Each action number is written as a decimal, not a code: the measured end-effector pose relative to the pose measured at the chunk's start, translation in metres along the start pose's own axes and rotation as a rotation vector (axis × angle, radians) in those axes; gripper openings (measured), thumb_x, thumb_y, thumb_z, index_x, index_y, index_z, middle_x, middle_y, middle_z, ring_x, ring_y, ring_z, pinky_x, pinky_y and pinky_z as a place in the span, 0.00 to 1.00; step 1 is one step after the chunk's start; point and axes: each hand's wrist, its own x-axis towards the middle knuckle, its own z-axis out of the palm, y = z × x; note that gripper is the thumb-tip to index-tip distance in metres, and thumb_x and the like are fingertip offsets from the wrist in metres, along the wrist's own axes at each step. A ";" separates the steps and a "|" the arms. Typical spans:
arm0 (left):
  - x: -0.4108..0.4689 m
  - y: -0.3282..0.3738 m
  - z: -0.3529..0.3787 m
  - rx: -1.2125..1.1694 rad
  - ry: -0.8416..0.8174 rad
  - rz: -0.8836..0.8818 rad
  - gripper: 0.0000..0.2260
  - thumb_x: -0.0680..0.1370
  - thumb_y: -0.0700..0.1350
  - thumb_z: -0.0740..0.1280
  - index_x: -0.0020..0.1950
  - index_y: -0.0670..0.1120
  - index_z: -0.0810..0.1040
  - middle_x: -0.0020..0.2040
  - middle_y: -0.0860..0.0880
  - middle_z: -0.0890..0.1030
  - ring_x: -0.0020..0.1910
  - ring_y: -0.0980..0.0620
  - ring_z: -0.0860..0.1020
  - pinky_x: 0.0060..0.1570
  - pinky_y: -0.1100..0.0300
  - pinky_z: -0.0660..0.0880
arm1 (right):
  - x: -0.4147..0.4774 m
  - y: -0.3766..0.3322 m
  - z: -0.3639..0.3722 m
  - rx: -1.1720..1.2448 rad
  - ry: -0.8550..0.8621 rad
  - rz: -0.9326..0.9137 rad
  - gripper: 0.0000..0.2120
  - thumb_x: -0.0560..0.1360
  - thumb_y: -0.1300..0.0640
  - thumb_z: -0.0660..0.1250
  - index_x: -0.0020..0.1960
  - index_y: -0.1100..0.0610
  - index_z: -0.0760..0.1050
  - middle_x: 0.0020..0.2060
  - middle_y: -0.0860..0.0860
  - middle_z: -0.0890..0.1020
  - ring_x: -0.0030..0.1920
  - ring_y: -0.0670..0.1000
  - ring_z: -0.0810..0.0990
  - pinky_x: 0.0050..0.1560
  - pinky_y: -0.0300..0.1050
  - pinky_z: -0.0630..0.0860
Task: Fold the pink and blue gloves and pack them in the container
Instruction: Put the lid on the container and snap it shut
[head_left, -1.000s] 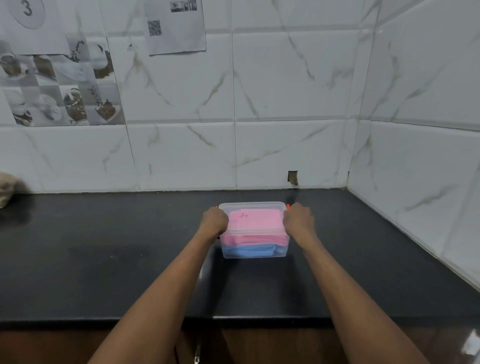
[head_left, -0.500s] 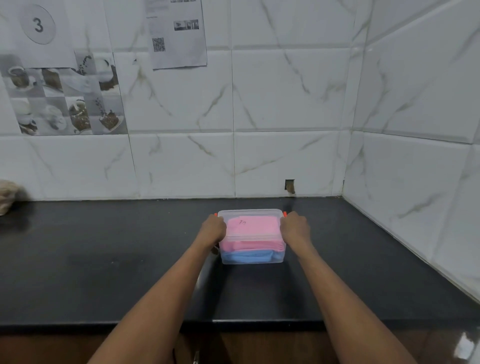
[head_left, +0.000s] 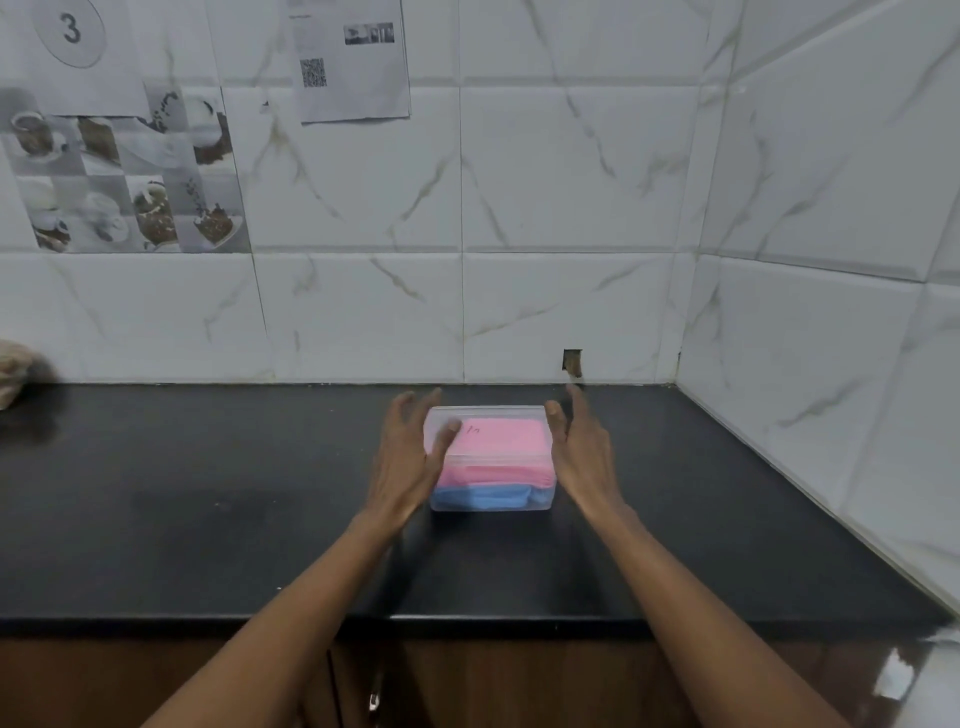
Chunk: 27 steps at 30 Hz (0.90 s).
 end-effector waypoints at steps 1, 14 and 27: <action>-0.007 -0.005 -0.002 0.030 -0.052 0.036 0.30 0.75 0.66 0.64 0.74 0.59 0.65 0.77 0.47 0.57 0.75 0.51 0.59 0.71 0.52 0.62 | -0.004 0.003 -0.002 -0.012 -0.037 -0.073 0.29 0.80 0.37 0.52 0.77 0.48 0.57 0.72 0.57 0.70 0.72 0.58 0.68 0.69 0.56 0.67; 0.008 -0.027 0.023 -0.074 -0.257 -0.120 0.23 0.76 0.43 0.72 0.70 0.52 0.71 0.57 0.43 0.78 0.52 0.46 0.77 0.54 0.58 0.74 | 0.015 0.027 0.024 -0.088 -0.220 -0.054 0.17 0.79 0.49 0.64 0.67 0.51 0.75 0.80 0.51 0.51 0.74 0.55 0.64 0.71 0.44 0.61; 0.151 -0.093 0.107 -0.109 -0.257 -0.253 0.24 0.76 0.30 0.61 0.67 0.52 0.71 0.35 0.49 0.71 0.29 0.55 0.66 0.25 0.73 0.65 | 0.157 0.065 0.108 0.028 -0.221 0.047 0.18 0.82 0.61 0.56 0.69 0.48 0.71 0.48 0.58 0.79 0.40 0.43 0.77 0.29 0.20 0.66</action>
